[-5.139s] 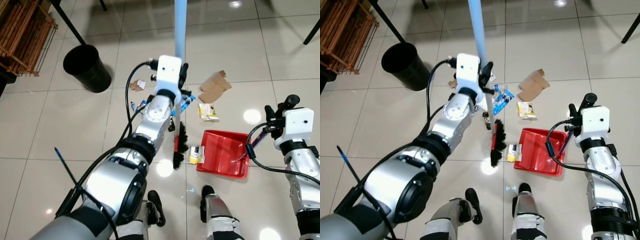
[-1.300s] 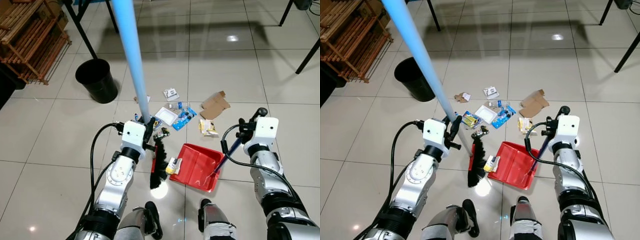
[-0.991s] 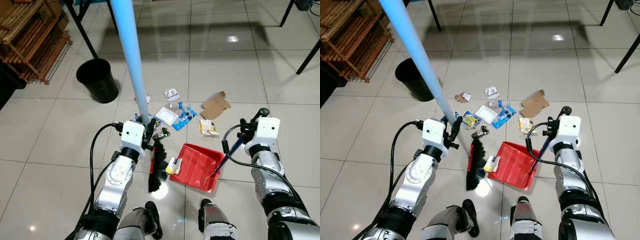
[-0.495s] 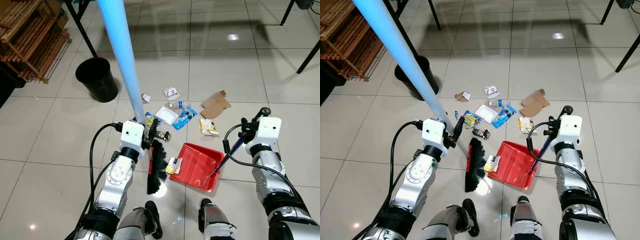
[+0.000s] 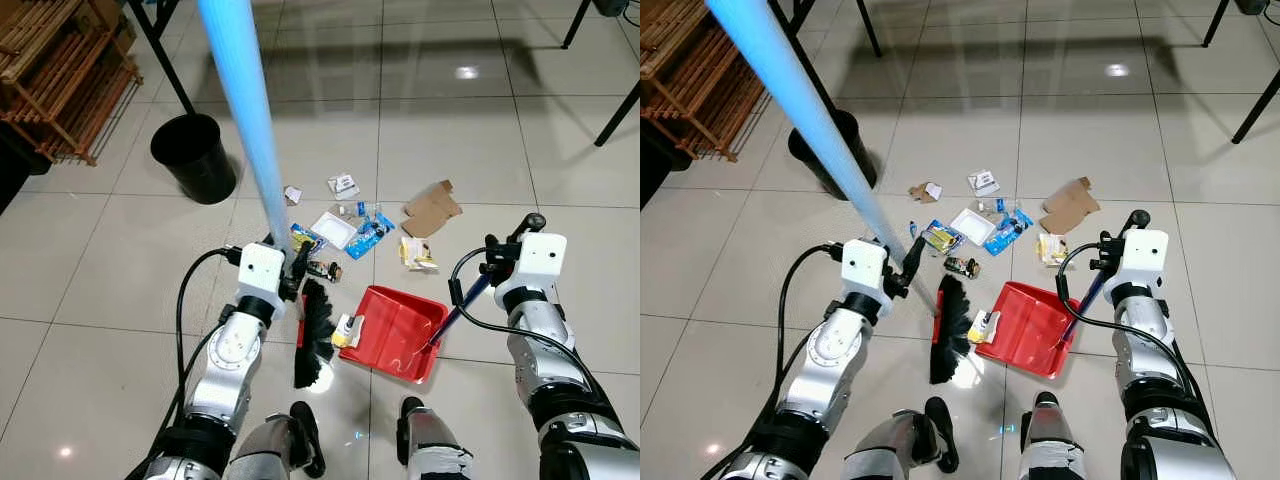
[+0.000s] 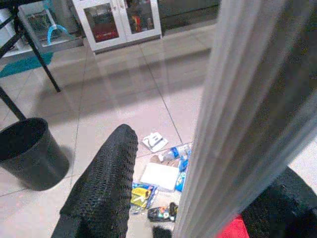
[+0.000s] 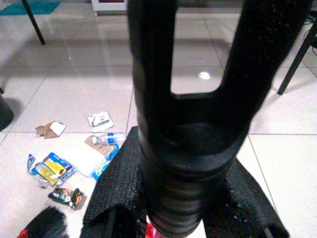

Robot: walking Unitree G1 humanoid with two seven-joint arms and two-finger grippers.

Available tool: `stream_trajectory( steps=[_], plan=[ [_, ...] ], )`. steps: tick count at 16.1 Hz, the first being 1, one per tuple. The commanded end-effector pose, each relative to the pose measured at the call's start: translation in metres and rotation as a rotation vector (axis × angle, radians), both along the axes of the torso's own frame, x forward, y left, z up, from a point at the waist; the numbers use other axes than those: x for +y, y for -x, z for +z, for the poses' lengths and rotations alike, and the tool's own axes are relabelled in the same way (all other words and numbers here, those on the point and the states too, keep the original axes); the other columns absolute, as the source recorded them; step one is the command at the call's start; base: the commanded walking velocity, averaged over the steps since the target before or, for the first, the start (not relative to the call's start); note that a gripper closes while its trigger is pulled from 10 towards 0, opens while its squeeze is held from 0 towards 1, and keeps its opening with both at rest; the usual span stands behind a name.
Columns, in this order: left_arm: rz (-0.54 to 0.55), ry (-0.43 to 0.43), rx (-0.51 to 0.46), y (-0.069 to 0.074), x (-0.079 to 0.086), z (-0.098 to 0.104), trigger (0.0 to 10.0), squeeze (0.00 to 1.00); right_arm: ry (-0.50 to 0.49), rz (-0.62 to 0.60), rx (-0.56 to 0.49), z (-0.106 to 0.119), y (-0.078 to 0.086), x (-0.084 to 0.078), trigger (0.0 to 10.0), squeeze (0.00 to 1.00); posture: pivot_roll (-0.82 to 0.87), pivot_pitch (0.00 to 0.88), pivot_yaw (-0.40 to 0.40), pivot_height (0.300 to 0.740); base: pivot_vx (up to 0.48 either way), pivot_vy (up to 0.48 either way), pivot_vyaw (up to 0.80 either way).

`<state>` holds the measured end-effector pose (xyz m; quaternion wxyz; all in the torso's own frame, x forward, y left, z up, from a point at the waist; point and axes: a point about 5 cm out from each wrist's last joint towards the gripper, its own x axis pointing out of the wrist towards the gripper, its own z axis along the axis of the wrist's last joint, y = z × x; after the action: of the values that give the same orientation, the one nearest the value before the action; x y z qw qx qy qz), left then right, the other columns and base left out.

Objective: Sweep floor

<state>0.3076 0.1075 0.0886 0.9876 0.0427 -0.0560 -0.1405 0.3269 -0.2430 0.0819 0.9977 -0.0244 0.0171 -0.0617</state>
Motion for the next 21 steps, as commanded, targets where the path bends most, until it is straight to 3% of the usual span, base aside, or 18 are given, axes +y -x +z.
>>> stream_trajectory(
  steps=[1,10,15,16,17,21],
  plan=[
    [0.029,-0.010,0.044,0.003,0.009,-0.011,10.0,0.00,-0.048,-0.006,0.097,-0.022,0.009,0.003,10.0,0.00,-0.21,0.255,0.165,0.740,0.000,0.000,0.00],
    [0.026,-0.037,0.111,0.006,0.015,-0.031,10.0,0.00,-0.044,-0.006,0.088,-0.021,0.011,0.002,10.0,0.00,-0.22,0.282,0.164,0.740,0.000,0.000,0.00],
    [0.022,-0.036,0.103,0.001,0.017,-0.028,10.0,0.00,-0.042,-0.005,0.092,-0.022,0.012,0.003,10.0,0.00,-0.22,0.283,0.165,0.740,0.000,0.000,0.00],
    [0.021,-0.029,0.103,0.000,0.018,-0.028,9.2,0.00,-0.042,-0.007,0.093,-0.022,0.012,0.002,10.0,0.00,-0.22,0.283,0.165,0.740,0.000,0.000,0.00],
    [0.016,-0.012,0.107,0.000,0.017,-0.029,0.3,0.00,-0.042,-0.009,0.093,-0.022,0.012,0.001,10.0,0.00,-0.22,0.283,0.165,0.740,0.000,0.000,0.00],
    [0.005,-0.017,0.098,-0.001,0.016,-0.029,0.0,0.00,-0.043,-0.012,0.091,-0.022,0.011,0.002,10.0,0.00,-0.22,0.277,0.167,0.740,0.000,0.000,0.00]
  ],
)
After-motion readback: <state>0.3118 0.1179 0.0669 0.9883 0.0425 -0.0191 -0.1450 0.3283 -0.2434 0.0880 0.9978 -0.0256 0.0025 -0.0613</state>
